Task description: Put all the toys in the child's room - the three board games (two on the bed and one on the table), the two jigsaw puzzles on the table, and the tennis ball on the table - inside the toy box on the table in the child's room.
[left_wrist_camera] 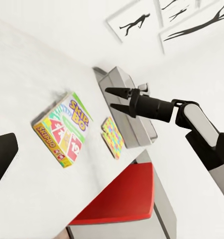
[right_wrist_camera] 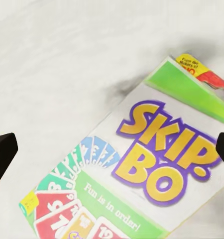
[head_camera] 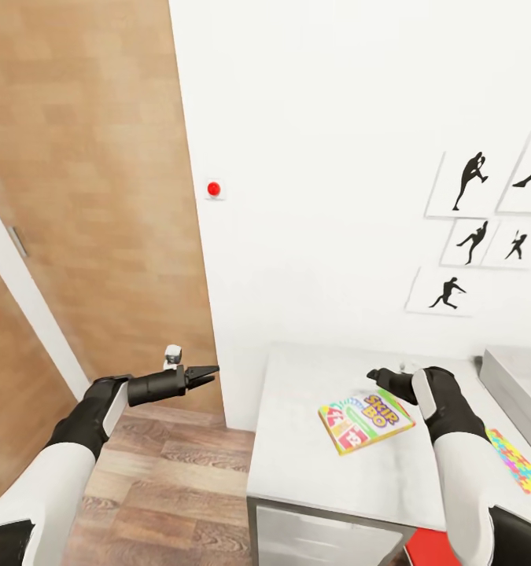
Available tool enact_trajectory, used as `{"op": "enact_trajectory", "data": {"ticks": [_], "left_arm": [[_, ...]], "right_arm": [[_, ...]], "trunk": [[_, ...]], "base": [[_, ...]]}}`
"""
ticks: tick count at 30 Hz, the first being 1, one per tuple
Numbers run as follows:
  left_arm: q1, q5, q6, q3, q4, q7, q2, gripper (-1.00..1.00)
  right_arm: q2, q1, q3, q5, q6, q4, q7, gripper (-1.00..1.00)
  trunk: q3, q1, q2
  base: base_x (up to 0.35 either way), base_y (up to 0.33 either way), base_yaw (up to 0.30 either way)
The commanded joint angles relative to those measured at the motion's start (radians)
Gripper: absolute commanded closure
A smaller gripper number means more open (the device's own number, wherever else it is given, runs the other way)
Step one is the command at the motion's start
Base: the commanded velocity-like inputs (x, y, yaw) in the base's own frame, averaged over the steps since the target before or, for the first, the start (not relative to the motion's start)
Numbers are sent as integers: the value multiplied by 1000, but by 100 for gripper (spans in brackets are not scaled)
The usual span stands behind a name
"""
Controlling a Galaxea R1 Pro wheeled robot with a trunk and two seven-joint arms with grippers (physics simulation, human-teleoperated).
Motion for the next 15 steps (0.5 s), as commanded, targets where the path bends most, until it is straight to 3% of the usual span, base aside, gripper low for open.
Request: {"op": "enact_trajectory", "data": {"ticks": [1, 8, 15], "left_arm": [[-1, 2, 9, 0, 0, -2, 0, -100], [-1, 2, 10, 1, 0, -2, 0, -100], [-1, 2, 9, 2, 0, -2, 0, -100]], "right_arm": [[0, -1, -2, -7, 5, -1, -4, -100], [-21, -1, -33, -16, 11, -1, -13, -100], [-24, 2, -78, -16, 8, -1, -12, -100]], "trunk": [[-2, 1, -2], [-2, 1, -2], [-2, 1, -2]], "base": [[65, 0, 0], [20, 62, 0], [2, 89, 0]]}}
